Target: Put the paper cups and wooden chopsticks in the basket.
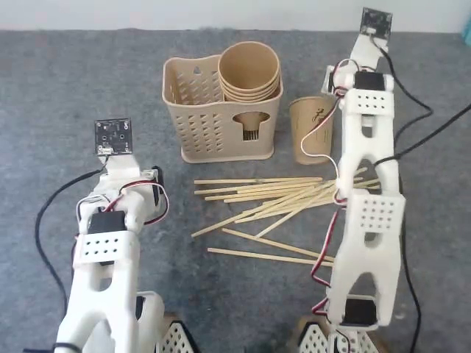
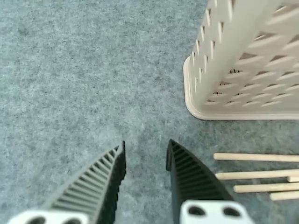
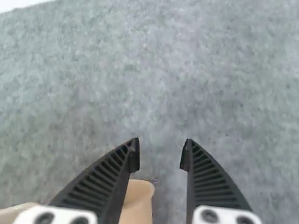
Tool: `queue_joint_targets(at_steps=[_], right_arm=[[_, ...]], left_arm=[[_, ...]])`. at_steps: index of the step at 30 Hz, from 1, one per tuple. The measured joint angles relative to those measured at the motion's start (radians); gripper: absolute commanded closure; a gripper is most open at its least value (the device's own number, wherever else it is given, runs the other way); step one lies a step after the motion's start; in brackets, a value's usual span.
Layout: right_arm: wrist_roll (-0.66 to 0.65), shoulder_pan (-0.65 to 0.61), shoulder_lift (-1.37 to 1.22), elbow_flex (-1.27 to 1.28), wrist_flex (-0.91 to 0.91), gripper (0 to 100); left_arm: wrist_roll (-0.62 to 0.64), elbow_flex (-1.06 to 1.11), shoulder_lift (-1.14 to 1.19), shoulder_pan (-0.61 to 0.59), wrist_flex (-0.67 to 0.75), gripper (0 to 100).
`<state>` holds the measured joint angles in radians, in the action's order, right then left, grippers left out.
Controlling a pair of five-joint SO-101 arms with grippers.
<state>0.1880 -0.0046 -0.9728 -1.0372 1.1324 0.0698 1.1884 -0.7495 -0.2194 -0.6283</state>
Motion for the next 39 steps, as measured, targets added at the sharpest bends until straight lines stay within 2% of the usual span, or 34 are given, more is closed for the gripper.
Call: queue_joint_targets(at_steps=[4,9,12,15,21,32,39], right_arm=[[-0.018,-0.034,-0.158,-0.265,0.203,85.5],[-0.114,-0.087,-0.244,-0.543,0.500,97.4],[-0.146,-0.106,-0.247,-0.578,0.609,98.5],[-0.153,-0.103,-0.241,-0.563,0.623,98.0],[-0.190,-0.060,-0.103,-0.345,0.624,98.2],[-0.359,-0.060,0.370,0.338,0.624,97.6],[-0.365,-0.064,0.471,0.529,0.624,83.6]], left_arm=[[0.000,0.000,0.000,0.000,0.015,87],[0.000,0.000,0.000,0.000,0.018,87],[0.000,0.000,0.000,0.000,0.018,87],[0.000,0.000,0.000,0.000,0.018,87],[0.000,0.000,0.000,0.000,0.018,87],[-0.002,0.000,0.000,0.000,0.018,87],[-0.002,0.000,0.000,0.000,0.018,87]])
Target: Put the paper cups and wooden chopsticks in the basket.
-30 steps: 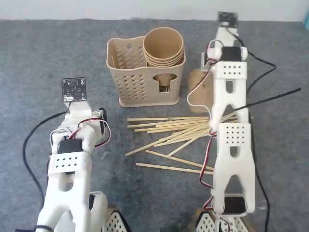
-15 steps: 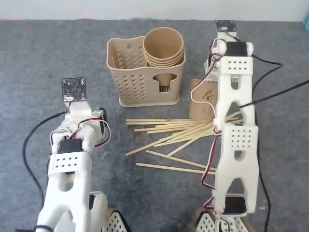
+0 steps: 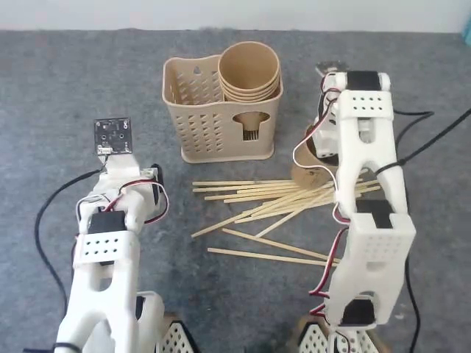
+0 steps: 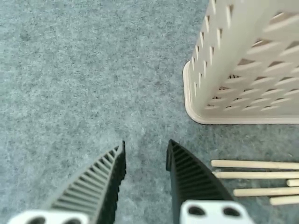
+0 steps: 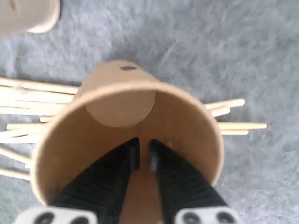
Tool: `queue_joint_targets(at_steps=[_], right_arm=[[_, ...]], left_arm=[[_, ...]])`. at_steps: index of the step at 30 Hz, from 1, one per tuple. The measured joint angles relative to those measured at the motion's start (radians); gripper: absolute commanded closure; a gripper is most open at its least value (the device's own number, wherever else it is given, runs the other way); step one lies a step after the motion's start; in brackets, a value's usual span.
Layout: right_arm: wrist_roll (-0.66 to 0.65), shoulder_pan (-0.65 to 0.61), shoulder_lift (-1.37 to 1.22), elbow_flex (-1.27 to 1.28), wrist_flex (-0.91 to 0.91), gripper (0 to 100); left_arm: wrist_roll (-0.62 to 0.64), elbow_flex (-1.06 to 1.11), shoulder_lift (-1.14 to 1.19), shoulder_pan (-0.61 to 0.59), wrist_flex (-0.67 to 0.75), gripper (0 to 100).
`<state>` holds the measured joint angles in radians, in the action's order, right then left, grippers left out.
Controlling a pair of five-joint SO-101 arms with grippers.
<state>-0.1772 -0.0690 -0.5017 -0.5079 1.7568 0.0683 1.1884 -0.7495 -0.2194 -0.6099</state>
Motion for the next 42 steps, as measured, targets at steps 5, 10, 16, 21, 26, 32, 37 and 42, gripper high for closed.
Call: queue_joint_targets(at_steps=[5,10,16,21,26,32,37,42], right_arm=[[-0.029,0.005,0.049,0.000,0.000,82.8],[-0.055,0.006,0.150,0.044,0.000,82.8],[-0.072,0.034,0.236,0.083,0.000,82.8],[-0.072,0.071,0.238,0.189,-0.038,82.8],[-0.071,0.069,0.238,0.370,-0.195,82.8],[-0.071,0.089,0.298,0.376,-0.189,82.8],[-0.071,0.106,0.402,0.344,-0.075,82.8],[0.012,0.112,0.500,0.301,-0.052,82.7]], left_arm=[[0.000,0.000,0.000,0.000,0.000,87],[0.000,0.000,0.000,0.000,0.000,87],[0.000,0.000,0.000,0.000,0.000,87],[0.000,0.000,0.000,0.000,0.000,87],[0.000,0.000,0.000,0.000,0.000,87],[0.000,0.009,0.000,0.000,0.000,87],[0.000,0.009,0.000,0.000,0.000,87],[0.000,0.009,0.000,0.000,0.000,87]])
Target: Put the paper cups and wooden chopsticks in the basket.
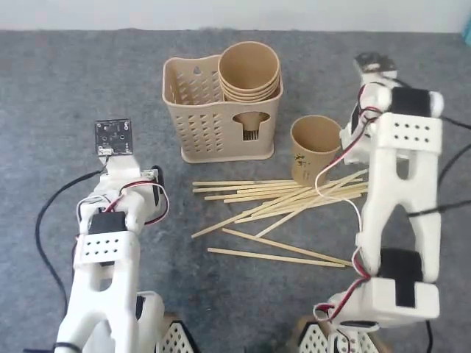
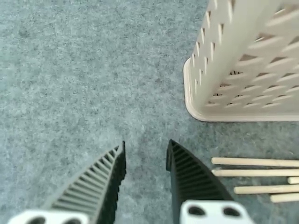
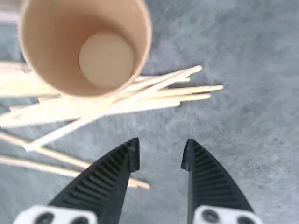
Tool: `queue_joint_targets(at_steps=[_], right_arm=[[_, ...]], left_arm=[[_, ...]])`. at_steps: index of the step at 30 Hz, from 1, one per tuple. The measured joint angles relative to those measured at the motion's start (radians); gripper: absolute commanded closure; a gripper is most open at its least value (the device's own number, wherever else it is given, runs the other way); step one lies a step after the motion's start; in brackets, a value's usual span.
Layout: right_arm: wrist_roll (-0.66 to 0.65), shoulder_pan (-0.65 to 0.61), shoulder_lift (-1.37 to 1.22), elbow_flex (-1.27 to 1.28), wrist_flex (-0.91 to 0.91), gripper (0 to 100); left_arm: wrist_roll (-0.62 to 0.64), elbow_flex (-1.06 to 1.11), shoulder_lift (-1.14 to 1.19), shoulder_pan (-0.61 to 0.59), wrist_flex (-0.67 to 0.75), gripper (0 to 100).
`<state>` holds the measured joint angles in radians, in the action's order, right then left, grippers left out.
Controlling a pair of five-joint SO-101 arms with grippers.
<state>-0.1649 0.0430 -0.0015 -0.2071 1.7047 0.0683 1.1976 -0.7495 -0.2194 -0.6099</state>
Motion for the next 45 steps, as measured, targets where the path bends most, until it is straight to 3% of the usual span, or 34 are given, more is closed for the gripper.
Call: queue_joint_targets(at_steps=[12,20,24,30,40,45], right_arm=[[0.341,-0.044,-0.080,-0.064,-0.189,82.8],[0.390,-0.084,-0.292,-0.064,-0.295,84.7],[0.393,-0.080,-0.377,-0.064,-0.302,99.8],[0.393,-0.061,-0.382,-0.066,-0.295,99.1],[0.393,-0.038,-0.055,-0.066,-0.239,99.1],[0.393,-0.035,0.183,-0.066,-0.334,99.1]], left_arm=[[0.000,0.000,0.000,0.000,0.000,87],[0.000,0.000,0.000,0.000,0.000,87],[0.000,0.000,0.000,0.000,0.000,87],[0.000,0.000,0.000,0.000,0.000,87],[0.000,0.000,0.000,0.000,0.000,87],[0.000,0.000,0.000,0.000,0.000,87]])
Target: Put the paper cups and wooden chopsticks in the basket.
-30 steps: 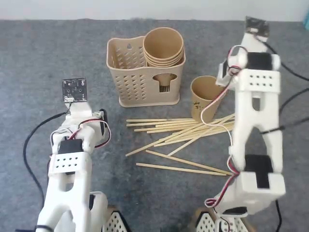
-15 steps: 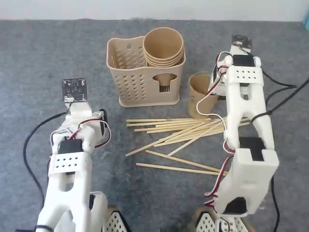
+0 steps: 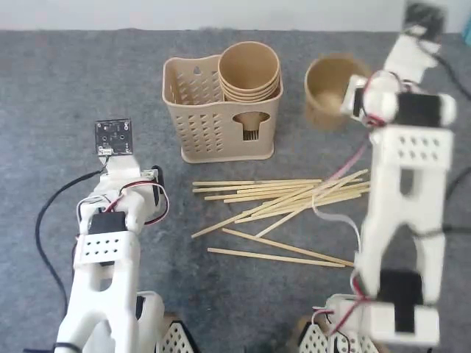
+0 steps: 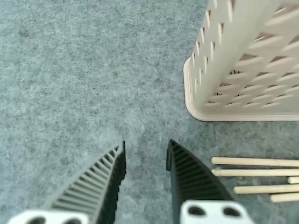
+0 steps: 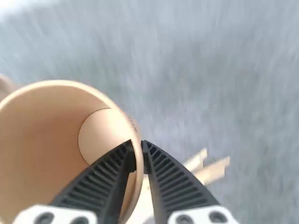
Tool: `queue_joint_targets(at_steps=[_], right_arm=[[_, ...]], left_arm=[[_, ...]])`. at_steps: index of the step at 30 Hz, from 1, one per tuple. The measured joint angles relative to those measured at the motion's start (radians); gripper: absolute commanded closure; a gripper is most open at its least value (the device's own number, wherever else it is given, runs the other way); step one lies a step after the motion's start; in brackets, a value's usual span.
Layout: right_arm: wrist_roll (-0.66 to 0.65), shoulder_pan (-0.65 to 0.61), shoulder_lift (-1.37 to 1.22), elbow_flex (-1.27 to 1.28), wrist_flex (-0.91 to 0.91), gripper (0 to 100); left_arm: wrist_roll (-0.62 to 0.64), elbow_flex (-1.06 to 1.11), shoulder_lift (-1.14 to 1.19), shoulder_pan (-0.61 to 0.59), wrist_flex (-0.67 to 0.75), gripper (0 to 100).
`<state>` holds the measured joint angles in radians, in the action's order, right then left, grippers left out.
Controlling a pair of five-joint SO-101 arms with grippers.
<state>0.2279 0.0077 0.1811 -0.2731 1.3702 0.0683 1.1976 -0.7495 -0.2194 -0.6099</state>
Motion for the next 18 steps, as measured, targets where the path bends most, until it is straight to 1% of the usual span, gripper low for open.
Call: queue_joint_targets(at_steps=[5,9,14,18], right_arm=[[0.038,-0.025,0.155,0.000,-0.166,99.1],[0.046,-0.138,0.210,0.000,-0.272,99.1],[0.046,-0.308,0.218,0.000,-0.330,99.1],[-0.003,-0.367,0.196,-0.002,-0.331,99.1]], left_arm=[[0.000,0.000,0.000,0.000,0.000,87],[0.000,0.000,0.000,0.000,0.000,87],[0.000,0.000,0.000,0.000,0.000,87],[0.000,0.000,0.000,0.000,0.000,87]])
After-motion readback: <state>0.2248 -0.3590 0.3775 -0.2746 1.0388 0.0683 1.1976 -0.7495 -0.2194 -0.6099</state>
